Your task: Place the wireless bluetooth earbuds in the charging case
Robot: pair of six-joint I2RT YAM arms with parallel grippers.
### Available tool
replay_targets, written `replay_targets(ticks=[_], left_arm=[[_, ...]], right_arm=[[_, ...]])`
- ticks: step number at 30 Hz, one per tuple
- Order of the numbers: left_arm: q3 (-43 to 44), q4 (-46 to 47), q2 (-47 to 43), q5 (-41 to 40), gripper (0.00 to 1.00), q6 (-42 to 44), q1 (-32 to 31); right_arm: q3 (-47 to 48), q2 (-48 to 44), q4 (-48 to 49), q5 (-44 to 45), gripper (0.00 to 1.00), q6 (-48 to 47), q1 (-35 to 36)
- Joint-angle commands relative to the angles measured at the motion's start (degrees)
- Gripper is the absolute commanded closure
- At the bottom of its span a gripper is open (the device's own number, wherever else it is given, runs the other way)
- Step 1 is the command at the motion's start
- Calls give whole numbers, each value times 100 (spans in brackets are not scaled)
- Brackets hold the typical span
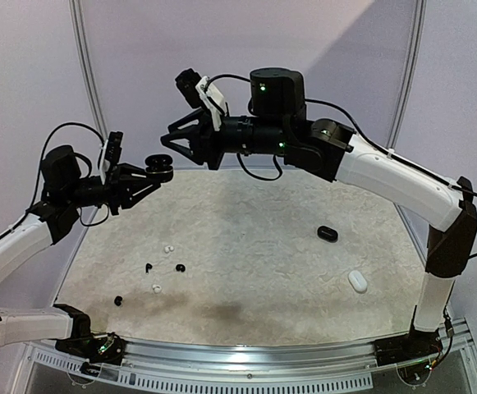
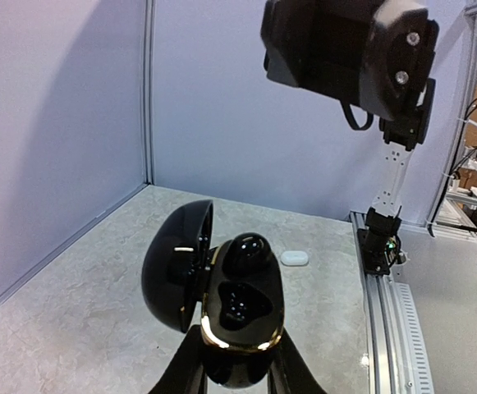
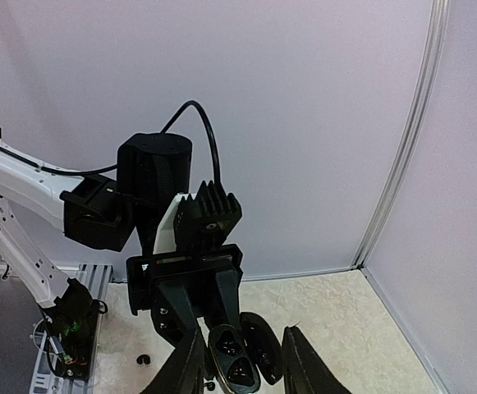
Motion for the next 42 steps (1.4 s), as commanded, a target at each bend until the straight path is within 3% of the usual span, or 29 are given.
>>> replay_targets(ticks=[1,6,10,17,33,42], left_arm=[[-106,619,-56,186,100,-408,-49],[-104,1613,30,-116,100,-1351,-48],[99,2481,172,-317,100,-2061,-52],[400,2718,282,-222,100,-2520,-81],[529,2718,353,-322,100,-2666,-288],[553,2690,401,-354,100,-2610,-376]], right_arm=[[-117,-45,-174,31,62,180,-80],[-766,-491,228,-1012,29,521,-452],[-1223,-690,856,-1252,23,1257,-649],[-1211,-341,2139,-1744,37,1751,-650],[-346,573,2350,-2138,48,2468,-567],[-281,670,2361,-2194,65,2500,-544]])
